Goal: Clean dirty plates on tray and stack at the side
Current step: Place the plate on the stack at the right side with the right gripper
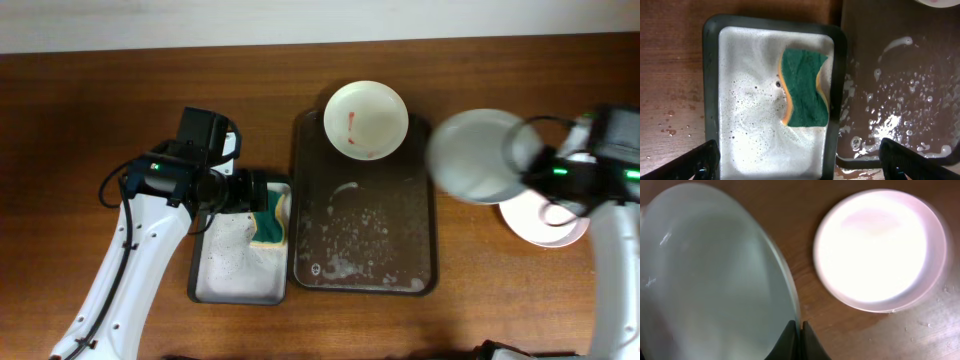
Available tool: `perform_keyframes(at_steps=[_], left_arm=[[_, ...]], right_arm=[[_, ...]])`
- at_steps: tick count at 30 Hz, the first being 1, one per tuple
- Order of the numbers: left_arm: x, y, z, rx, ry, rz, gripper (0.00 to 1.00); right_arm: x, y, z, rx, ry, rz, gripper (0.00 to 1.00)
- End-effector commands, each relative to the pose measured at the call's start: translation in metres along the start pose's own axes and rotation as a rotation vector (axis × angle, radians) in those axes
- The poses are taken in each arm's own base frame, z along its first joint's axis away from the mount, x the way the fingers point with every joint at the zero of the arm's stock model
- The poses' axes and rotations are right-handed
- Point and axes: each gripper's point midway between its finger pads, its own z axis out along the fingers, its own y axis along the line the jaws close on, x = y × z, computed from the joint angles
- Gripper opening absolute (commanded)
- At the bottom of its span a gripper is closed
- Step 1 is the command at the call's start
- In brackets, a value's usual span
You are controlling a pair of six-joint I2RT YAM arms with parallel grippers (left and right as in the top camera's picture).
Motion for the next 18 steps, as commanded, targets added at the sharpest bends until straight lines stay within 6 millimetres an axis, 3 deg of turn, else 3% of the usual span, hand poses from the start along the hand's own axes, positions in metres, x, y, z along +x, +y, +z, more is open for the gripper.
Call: perform_keyframes(at_steps=[1, 3, 5, 8, 10, 11, 13, 16, 17, 18], left_arm=[[-0.001, 0.000, -0.003, 0.008, -0.010, -0.002, 1.00], [-0.001, 0.000, -0.003, 0.008, -0.010, -0.002, 0.99], [-0.001, 0.000, -0.003, 0.008, -0.010, -0.002, 0.99], [-0.001, 0.000, -0.003, 0.008, -0.010, -0.002, 1.00], [-0.001, 0.000, -0.003, 0.008, -0.010, -0.002, 0.99], [-0.001, 0.000, -0.003, 0.008, -0.010, -0.002, 1.00], [-0.001, 0.000, -0.003, 0.008, -0.010, -0.002, 1.00], [-0.001, 0.000, -0.003, 0.008, -0.010, -0.002, 0.99], [-0.001, 0.000, -0.003, 0.008, -0.010, -0.002, 0.99], [-0.001, 0.000, -0.003, 0.008, -0.010, -0.002, 0.99]], right_arm=[[-0.026, -0.061, 0.004, 0.015, -0.017, 0.256, 0.04], [-0.031, -0.100, 0.015, 0.063, -0.010, 0.359, 0.04], [-0.023, -0.132, 0.034, 0.108, 0.056, 0.468, 0.04], [-0.006, -0.150, 0.059, 0.193, 0.154, 0.484, 0.04], [-0.003, -0.149, 0.067, 0.203, 0.180, 0.472, 0.20], [-0.010, -0.131, 0.070, 0.126, 0.167, 0.428, 0.31], [-0.032, -0.056, 0.064, -0.160, 0.124, 0.156, 0.49], [-0.029, 0.035, 0.049, -0.316, 0.103, -0.173, 0.55], [-0.021, 0.060, 0.049, -0.344, 0.109, -0.264, 0.55], [-0.005, 0.102, 0.053, -0.377, 0.109, -0.399, 0.55]])
